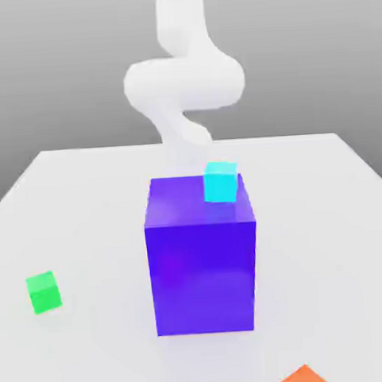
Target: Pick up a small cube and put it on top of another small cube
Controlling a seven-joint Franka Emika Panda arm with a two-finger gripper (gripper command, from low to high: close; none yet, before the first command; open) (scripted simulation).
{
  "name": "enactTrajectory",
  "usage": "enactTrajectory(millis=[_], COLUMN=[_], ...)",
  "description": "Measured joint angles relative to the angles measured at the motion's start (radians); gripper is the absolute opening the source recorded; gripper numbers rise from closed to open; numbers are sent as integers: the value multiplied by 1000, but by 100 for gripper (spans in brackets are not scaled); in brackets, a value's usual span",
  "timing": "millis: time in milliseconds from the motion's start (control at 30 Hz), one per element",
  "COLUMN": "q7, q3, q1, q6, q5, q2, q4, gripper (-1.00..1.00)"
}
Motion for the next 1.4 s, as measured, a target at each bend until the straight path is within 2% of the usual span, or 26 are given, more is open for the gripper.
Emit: enactTrajectory(millis=[633, 933, 1100, 1133, 1400], q7=[-157, -207, -227, -231, -228], q3=[-67, -70, -58, -54, -56], q1=[21, 2, -11, -14, -13], q6=[202, 299, 411, 432, 416], q5=[67, 64, 79, 84, 79], q2=[695, 1019, 1200, 1229, 1208], q4=[16, 23, 51, 57, 52], gripper=[0, 0, 0, -100, -100])
